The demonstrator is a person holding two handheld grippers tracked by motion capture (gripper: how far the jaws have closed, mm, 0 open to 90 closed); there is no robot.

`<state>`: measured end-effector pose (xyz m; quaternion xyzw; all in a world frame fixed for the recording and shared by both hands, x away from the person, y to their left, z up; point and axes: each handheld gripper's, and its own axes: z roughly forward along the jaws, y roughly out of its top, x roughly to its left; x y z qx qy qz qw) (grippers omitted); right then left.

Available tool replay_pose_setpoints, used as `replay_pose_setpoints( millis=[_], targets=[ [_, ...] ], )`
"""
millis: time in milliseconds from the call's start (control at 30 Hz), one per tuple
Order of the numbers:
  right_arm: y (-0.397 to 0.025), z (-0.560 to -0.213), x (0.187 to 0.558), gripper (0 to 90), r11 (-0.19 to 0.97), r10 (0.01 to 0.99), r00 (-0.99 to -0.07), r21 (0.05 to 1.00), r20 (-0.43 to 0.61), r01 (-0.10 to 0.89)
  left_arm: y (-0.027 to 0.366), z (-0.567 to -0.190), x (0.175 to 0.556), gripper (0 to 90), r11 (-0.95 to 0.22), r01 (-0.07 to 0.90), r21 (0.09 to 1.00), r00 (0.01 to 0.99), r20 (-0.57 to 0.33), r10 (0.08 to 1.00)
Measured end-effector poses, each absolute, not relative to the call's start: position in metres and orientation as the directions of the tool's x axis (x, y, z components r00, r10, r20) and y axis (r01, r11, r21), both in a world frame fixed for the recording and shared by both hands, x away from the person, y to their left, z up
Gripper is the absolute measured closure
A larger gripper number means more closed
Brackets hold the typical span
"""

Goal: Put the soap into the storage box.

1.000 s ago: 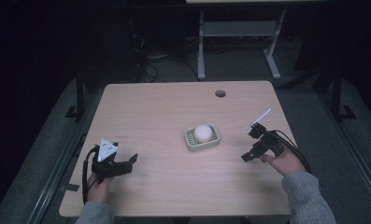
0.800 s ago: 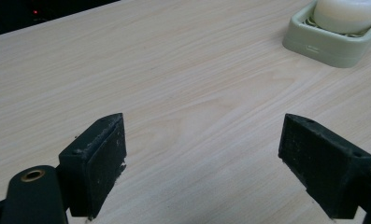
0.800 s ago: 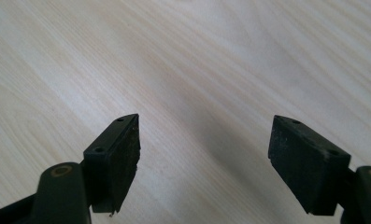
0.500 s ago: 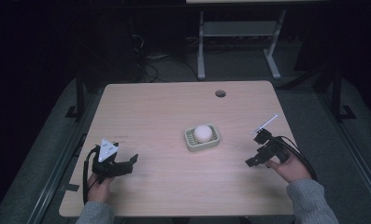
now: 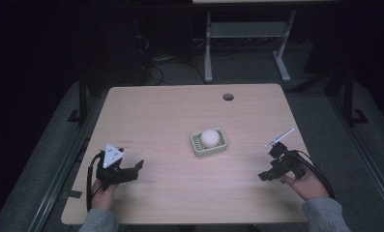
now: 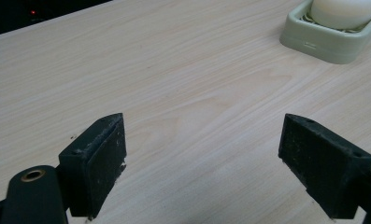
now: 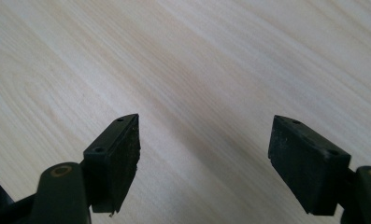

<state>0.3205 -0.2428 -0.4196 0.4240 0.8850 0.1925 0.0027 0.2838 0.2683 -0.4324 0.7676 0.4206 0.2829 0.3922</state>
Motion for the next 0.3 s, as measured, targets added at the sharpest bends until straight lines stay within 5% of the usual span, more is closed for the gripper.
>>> replay_pose_setpoints(
  millis=[300],
  targets=[
    [-0.245, -0.425, 0.308, 24.5, 0.560, 0.754, -0.637, 0.349, 0.160, 0.751, 0.267, -0.433, 0.285, 14.9, -0.346, 0.422, 0.838, 0.490, 0.110, 0.865]
  ],
)
